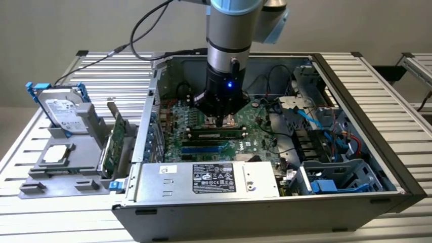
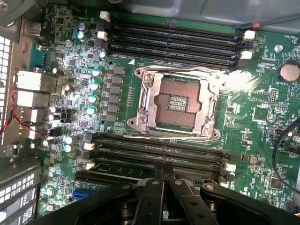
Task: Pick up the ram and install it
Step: 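Press down the ram until it locks into place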
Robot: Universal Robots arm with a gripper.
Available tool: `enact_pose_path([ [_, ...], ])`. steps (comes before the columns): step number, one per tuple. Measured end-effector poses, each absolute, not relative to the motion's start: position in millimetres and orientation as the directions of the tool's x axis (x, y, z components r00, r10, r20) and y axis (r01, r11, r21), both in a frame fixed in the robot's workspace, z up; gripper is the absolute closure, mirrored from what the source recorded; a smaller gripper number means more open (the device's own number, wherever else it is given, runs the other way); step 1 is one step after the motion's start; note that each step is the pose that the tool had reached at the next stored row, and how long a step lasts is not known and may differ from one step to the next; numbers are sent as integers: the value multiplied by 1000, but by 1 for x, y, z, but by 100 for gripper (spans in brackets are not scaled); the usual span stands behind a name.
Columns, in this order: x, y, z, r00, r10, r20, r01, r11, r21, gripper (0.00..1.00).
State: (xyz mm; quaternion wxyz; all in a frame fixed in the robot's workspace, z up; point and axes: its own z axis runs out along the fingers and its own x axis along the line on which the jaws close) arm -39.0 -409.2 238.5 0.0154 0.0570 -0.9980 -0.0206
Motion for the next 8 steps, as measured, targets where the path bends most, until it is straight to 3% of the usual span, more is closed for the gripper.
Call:
enact_pose_path([
  [8,-39,-418,240,-995,-91,28,-90,995,43,89],
])
